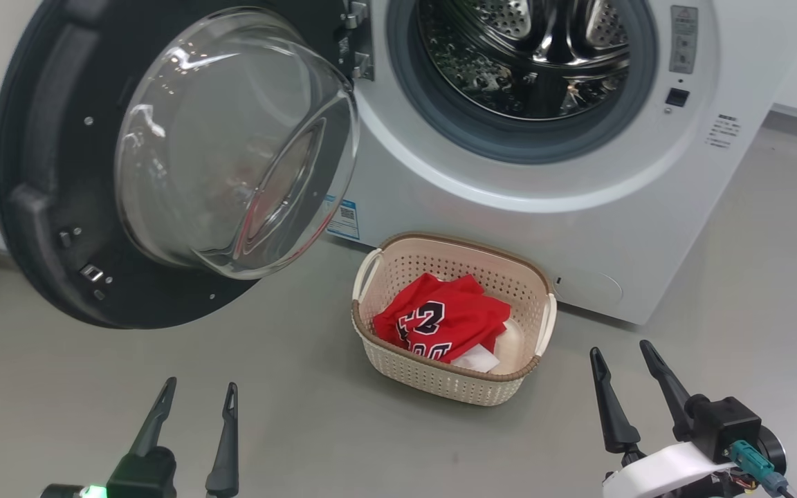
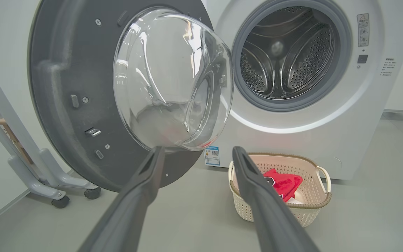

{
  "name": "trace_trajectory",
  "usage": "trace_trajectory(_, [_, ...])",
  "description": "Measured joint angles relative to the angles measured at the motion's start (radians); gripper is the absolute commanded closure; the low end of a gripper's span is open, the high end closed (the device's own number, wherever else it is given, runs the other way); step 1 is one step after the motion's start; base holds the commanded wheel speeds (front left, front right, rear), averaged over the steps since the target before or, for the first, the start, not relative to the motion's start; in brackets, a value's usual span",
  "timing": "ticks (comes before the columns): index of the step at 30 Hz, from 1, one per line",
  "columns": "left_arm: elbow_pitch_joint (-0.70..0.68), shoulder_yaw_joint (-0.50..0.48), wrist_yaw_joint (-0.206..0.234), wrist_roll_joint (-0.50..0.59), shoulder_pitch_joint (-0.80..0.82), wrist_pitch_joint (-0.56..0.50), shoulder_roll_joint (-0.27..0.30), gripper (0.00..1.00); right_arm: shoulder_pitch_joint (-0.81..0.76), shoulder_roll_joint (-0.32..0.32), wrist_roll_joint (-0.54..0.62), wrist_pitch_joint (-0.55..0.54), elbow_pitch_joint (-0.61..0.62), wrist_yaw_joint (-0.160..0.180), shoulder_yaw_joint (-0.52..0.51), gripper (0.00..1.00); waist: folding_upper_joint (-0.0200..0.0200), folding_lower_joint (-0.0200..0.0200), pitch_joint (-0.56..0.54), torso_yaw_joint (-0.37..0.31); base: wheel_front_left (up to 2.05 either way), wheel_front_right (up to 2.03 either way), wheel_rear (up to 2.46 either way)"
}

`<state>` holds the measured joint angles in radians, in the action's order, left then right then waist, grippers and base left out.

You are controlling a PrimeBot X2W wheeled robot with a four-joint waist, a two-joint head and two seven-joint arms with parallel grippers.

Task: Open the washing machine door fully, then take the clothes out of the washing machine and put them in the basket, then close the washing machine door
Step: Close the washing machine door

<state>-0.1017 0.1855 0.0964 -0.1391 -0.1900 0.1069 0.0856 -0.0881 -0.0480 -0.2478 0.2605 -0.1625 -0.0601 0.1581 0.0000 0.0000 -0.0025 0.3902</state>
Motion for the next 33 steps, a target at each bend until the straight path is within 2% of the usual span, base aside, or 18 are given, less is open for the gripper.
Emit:
trace_trajectory(7, [-0.003, -0.022, 0.004, -0.001, -0.024, 0.0, 0.0, 0.0, 0.0, 0.003, 0.003, 0.0, -0.006, -0.001, 0.021, 0.0, 0.0, 0.0, -0.009, 0.036, 0.0, 0.0, 0.0])
trace_trajectory(25, [-0.011, -0.022, 0.004, -0.001, -0.026, 0.001, 0.0, 0.0, 0.0, 0.003, 0.003, 0.0, -0.012, -0.001, 0.028, 0.0, 0.0, 0.0, -0.002, 0.032, 0.0, 0.0, 0.0])
trace_trajectory(27, [-0.012, -0.022, 0.004, -0.002, -0.026, 0.001, 0.0, 0.27, 0.0, 0.003, 0.003, 0.0, -0.012, -0.001, 0.028, 0.0, 0.0, 0.0, -0.001, 0.032, 0.0, 0.0, 0.0])
trace_trajectory(28, [-0.012, -0.021, 0.004, -0.002, -0.026, 0.001, 0.0, 0.48, 0.0, 0.003, 0.003, 0.0, -0.012, 0.0, 0.028, 0.0, 0.0, 0.0, -0.001, 0.032, 0.0, 0.0, 0.0])
trace_trajectory(30, [-0.013, -0.021, 0.004, -0.006, -0.026, 0.002, 0.0, 0.63, 0.0, 0.003, 0.003, 0.0, -0.012, 0.0, 0.028, 0.0, 0.0, 0.0, -0.001, 0.032, 0.0, 0.0, 0.0])
trace_trajectory(31, [-0.013, -0.021, 0.004, -0.015, -0.026, 0.001, -0.001, 0.78, 0.0, 0.003, 0.003, 0.0, -0.012, 0.0, 0.028, 0.0, 0.0, 0.0, -0.001, 0.032, 0.0, 0.0, 0.0])
trace_trajectory(32, [-0.012, -0.021, 0.004, -0.025, -0.026, 0.0, -0.001, 1.0, 0.0, 0.003, 0.003, 0.0, -0.012, 0.0, 0.028, 0.0, 0.0, 0.0, 0.0, 0.033, 0.0, 0.0, 0.0])
trace_trajectory(33, [-0.012, -0.021, 0.004, -0.029, -0.027, 0.0, -0.002, 1.0, 0.0, 0.003, 0.003, 0.0, -0.012, 0.0, 0.028, 0.0, 0.0, 0.0, 0.0, 0.033, 0.0, 0.0, 0.0])
